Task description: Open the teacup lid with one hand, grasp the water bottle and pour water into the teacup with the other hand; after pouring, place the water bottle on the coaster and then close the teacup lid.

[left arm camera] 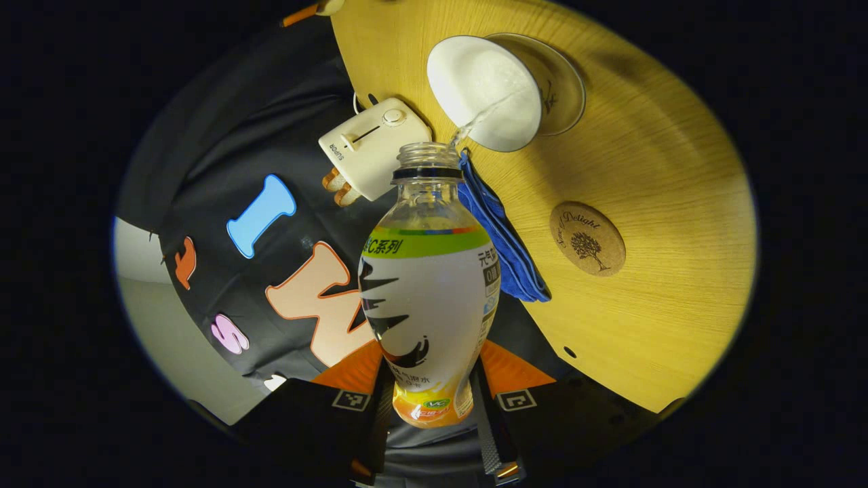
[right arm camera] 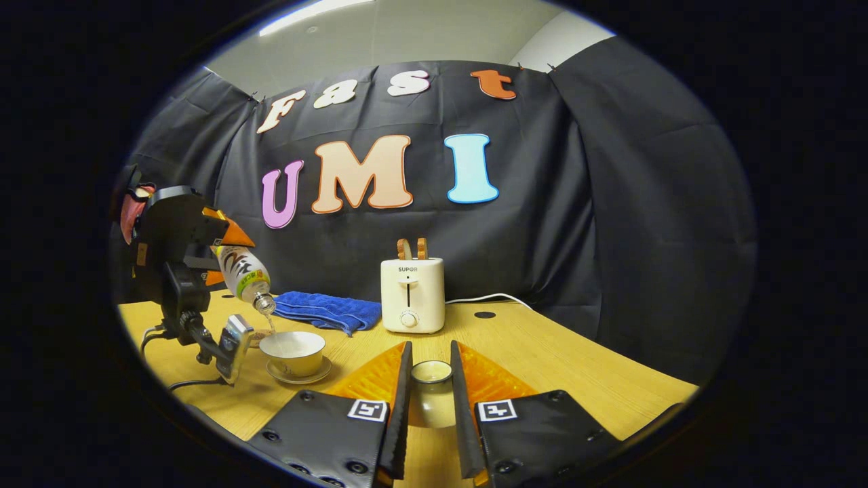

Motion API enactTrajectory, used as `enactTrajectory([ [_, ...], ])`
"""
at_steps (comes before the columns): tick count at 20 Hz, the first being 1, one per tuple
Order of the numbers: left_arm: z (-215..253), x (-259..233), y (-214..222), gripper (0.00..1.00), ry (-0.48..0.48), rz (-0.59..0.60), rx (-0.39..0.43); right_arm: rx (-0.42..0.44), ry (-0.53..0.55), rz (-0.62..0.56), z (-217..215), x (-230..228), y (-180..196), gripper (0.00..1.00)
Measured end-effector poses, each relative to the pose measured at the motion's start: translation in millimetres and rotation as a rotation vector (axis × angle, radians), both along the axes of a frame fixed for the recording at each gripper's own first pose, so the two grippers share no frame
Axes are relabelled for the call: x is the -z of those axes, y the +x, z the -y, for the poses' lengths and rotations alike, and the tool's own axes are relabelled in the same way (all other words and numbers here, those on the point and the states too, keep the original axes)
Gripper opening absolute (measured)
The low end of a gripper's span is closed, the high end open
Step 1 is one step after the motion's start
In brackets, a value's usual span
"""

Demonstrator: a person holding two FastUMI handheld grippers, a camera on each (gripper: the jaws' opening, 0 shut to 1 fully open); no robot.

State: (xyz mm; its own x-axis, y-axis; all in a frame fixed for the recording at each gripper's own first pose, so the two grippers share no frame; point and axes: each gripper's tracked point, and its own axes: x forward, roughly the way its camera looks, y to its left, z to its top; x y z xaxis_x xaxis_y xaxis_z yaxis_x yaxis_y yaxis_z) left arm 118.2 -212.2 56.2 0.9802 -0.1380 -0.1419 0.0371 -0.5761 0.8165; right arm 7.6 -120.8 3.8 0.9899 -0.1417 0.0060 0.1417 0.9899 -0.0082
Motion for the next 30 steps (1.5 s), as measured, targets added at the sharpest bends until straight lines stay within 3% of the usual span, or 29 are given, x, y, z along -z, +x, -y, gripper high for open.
enactTrajectory([
  [10, -2, 8, 1, 0.52, -0.03, -0.025, 0.0, 0.0, 0.0, 0.0, 0, 0, 0, 0.33],
  [16, -20, 31, -5, 0.52, -0.261, -0.135, -0.048, 0.004, 0.0, 0.0, 1, 0, 2, 0.33],
  [21, -35, 43, -9, 0.52, -0.646, -0.254, -0.108, 0.005, 0.0, 0.001, 1, 0, 1, 0.33],
  [22, -37, 42, -9, 0.54, -0.748, -0.27, -0.116, 0.005, 0.0, 0.001, 1, 0, 0, 0.33],
  [24, -43, 39, -8, 0.48, -0.966, -0.298, -0.147, 0.006, 0.0, 0.0, 1, 0, 1, 0.33],
  [26, -48, 37, -9, 0.52, -1.178, -0.329, -0.17, 0.006, -0.001, 0.001, 1, 0, 1, 0.34],
  [30, -48, 30, -7, 0.51, -1.543, -0.394, -0.171, 0.006, -0.001, 0.0, 1, 0, 1, 0.34],
])
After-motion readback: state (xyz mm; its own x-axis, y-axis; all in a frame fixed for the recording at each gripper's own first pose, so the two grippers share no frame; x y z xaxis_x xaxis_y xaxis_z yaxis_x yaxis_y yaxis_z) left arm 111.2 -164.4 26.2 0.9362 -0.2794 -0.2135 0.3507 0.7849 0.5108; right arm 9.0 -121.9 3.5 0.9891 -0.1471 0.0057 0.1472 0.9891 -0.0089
